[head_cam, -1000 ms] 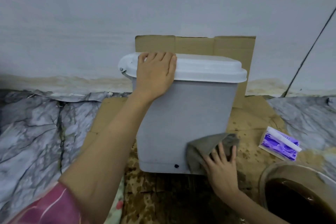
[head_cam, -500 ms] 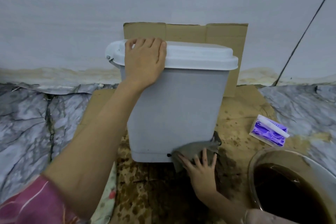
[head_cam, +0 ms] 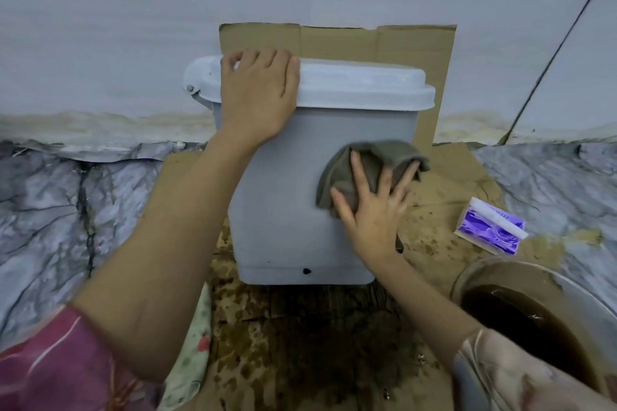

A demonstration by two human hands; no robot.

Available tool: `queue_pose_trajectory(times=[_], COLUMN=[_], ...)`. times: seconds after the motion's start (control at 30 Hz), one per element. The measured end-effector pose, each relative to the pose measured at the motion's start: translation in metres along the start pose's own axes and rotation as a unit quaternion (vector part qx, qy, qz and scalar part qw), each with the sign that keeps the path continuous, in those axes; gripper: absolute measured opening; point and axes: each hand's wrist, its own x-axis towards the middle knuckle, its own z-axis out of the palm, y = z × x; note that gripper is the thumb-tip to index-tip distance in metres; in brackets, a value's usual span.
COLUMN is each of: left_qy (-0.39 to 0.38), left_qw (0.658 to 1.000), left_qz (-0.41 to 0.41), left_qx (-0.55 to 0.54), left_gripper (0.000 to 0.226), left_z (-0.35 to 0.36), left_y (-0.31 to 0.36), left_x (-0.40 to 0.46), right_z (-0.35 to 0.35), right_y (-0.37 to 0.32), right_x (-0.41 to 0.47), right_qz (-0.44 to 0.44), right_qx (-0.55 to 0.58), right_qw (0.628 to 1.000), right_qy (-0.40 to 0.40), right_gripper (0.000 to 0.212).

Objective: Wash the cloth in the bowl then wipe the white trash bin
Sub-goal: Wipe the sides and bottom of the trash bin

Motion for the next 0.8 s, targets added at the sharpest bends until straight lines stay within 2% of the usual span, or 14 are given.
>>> queue_pose_trajectory(times=[0.13, 0.23, 0.33, 0.37, 0.47, 0.57, 0.63, 0.7, 0.8], left_qy=[0.001, 0.018, 0.010, 0.005, 0.006, 0.005, 0.003, 0.001, 0.006], left_qw=[1.000, 1.000, 1.000, 1.000, 1.000, 1.000, 1.000, 1.000, 1.000], left_qz=[-0.005, -0.001, 0.001, 0.002, 0.002, -0.001, -0.001, -0.002, -0.003], left_qx=[-0.001, 0.005, 0.004, 0.000, 0.001, 0.002, -0.003, -0.001, 0.001], left_gripper=[0.041, 0.044, 0.044, 0.043, 0.043, 0.043, 0.042, 0.042, 0.043], left_z=[0.001, -0.001, -0.002, -0.002, 0.000, 0.001, 0.002, 0.003, 0.003], left_y=[0.002, 0.002, 0.000, 0.000, -0.001, -0.001, -0.001, -0.002, -0.001], left_x=[-0.001, -0.006, -0.006, -0.005, -0.003, -0.001, 0.000, 0.002, 0.002], right_z=[0.029, 0.038, 0.036, 0.033, 0.014, -0.007, -0.016, -0.015, 0.005], right_y=[0.031, 0.048, 0.049, 0.048, 0.036, 0.010, -0.003, -0.005, 0.013], right_x=[-0.095, -0.135, -0.131, -0.125, -0.086, -0.019, 0.015, 0.023, -0.022], right_qz=[-0.031, -0.061, -0.064, -0.064, -0.040, 0.037, 0.037, 0.015, -0.007], right_qx=[0.015, -0.004, 0.022, 0.038, 0.092, 0.162, 0.127, 0.071, 0.046], right_qw=[0.994, 0.988, 0.991, 0.991, 0.993, 0.986, 0.990, 0.996, 0.999], right_qy=[-0.104, -0.140, -0.120, -0.110, -0.069, 0.000, 0.045, 0.055, -0.002], right_gripper=[0.057, 0.053, 0.076, 0.076, 0.051, 0.051, 0.057, 0.062, 0.066])
